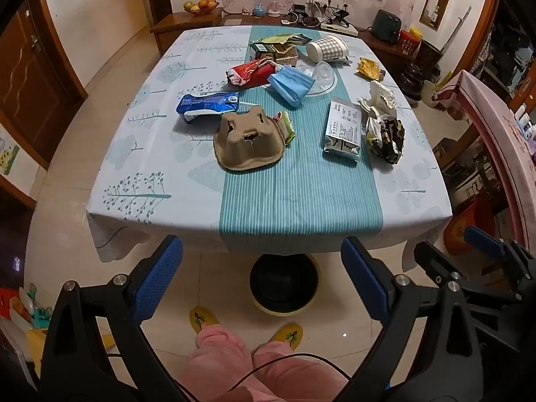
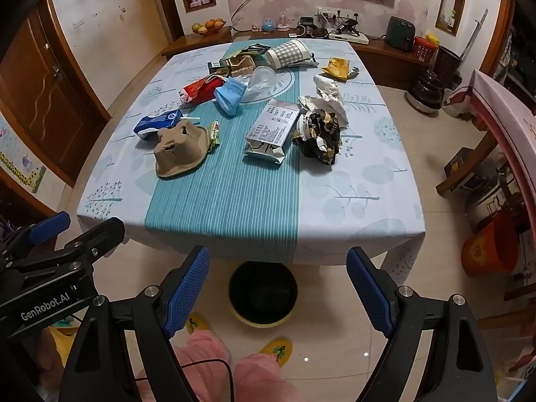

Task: Collect trash

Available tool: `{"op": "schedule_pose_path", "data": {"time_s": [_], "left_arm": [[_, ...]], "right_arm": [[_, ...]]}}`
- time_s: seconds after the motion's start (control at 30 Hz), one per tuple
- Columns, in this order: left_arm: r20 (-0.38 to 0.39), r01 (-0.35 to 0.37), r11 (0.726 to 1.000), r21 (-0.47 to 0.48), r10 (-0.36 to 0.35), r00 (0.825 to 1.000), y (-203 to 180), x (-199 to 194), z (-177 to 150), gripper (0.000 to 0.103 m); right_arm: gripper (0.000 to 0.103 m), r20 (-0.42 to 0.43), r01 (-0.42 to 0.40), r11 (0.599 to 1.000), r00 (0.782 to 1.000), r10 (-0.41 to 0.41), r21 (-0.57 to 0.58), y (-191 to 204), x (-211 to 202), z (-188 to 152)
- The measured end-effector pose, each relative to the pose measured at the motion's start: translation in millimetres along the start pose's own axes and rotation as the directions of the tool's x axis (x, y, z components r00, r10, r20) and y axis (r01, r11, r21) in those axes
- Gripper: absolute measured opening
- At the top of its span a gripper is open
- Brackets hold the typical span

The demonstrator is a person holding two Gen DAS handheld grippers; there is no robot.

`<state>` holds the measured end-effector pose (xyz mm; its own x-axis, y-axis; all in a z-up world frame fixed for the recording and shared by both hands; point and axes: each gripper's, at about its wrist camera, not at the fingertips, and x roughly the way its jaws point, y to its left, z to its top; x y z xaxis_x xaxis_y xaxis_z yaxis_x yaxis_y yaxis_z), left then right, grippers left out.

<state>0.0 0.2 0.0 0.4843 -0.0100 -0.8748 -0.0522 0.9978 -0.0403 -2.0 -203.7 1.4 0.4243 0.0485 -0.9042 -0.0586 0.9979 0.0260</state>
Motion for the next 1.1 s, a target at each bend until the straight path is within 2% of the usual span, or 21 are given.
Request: {"op": "schedule_pose_path", "data": {"time_s": [0.27, 1.1], "left_arm": [[-0.009, 0.014, 1.000, 0.004, -0.014, 1.000, 0.4, 0.8, -1.3, 0.094], [-0.021, -0.003, 1.000, -0.006, 0.003, 1.000, 0.0, 1.2, -6.5, 0.094]], "right_arm": [[0.086, 0.002, 0.004, 1.000, 1.000, -0.004, -0.002, 2.1, -1.6, -0.4], [0.086, 0.005, 0.001, 1.000, 1.000, -0.001, -0.003, -1.9, -1.0, -1.8]]}}
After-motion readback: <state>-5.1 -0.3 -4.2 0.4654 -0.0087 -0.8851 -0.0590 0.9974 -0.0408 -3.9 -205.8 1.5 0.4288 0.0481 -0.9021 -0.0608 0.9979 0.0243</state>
